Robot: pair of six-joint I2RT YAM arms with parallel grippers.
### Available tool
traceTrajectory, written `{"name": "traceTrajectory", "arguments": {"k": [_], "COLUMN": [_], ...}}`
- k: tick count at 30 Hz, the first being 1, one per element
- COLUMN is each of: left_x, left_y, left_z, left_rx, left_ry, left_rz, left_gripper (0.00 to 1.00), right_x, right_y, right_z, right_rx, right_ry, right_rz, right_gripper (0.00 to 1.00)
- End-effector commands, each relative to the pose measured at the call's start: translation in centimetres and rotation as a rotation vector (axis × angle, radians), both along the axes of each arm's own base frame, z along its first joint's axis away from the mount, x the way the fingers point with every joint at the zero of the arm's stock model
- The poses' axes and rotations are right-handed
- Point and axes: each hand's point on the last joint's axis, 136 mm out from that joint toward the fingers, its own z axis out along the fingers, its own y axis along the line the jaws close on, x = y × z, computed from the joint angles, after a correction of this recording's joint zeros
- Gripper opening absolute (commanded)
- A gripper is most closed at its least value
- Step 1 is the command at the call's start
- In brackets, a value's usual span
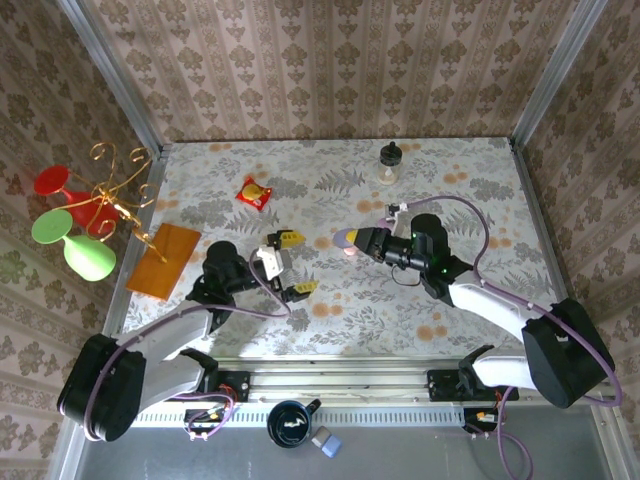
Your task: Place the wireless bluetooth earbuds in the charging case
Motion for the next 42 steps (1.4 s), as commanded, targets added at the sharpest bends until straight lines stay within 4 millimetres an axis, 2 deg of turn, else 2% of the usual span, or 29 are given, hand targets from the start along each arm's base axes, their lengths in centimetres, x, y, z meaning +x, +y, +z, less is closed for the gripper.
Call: {"name": "traceTrajectory", "arguments": {"k": [1,9,11,16,18,20,24,26,29,30,33,37,39,42], "left_x": [-1.8,-2.1,-2.0,-1.8,-1.7,-1.6,-0.9,0.0,2.4,3.4,5.4,7.1,8.5,9.3], "left_y": [0.1,-0.3,-0.3,-0.4,-0.4,-0.4,0.1,0.5,1.6,2.2,4.2,7.4,10.5,14.3], "left_z": [-2.4,-3.6,-3.9,-3.8,-3.8,-3.8,-3.9,-3.9,-3.9,-3.8,-3.3,-2.8,-2.9,-2.2], "left_rx": [0.113,0.195,0.205,0.209,0.209,0.210,0.198,0.195,0.206,0.209,0.196,0.178,0.156,0.076], "left_ry": [0.079,0.159,0.157,0.147,0.145,0.141,0.155,0.156,0.135,0.124,0.097,0.086,0.093,0.083], "left_rz": [-0.095,-0.139,-0.131,-0.127,-0.125,-0.117,-0.072,-0.024,0.141,0.214,0.379,0.595,0.757,0.946], "left_gripper": [1.00,1.00,1.00,1.00,1.00,1.00,1.00,1.00,1.00,1.00,1.00,1.00,1.00,1.00], "right_x": [0.0,-0.5,-0.8,-1.0,-0.9,-0.7,-0.3,-0.2,-0.1,0.1,0.4,1.1,1.5,2.2], "right_y": [-1.6,-2.5,-3.1,-3.5,-3.6,-3.8,-4.7,-5.3,-6.7,-7.1,-8.7,-10.9,-12.0,-14.2], "right_z": [-3.3,-9.3,-11.6,-14.7,-15.3,-15.6,-14.9,-14.2,-13.4,-12.1,-10.3,-7.0,-5.2,-3.1], "right_rx": [-0.097,-0.159,-0.191,-0.234,-0.239,-0.246,-0.281,-0.313,-0.394,-0.408,-0.487,-0.606,-0.693,-0.855], "right_ry": [0.036,0.159,0.203,0.256,0.266,0.272,0.244,0.221,0.202,0.164,0.103,-0.020,-0.116,-0.230], "right_rz": [-0.061,-0.100,-0.122,-0.131,-0.138,-0.159,-0.203,-0.223,-0.259,-0.273,-0.319,-0.378,-0.387,-0.435], "right_gripper": [0.17,0.17,0.17,0.17,0.21,0.33,0.62,0.70,0.81,0.83,0.88,0.93,0.96,0.97]}}
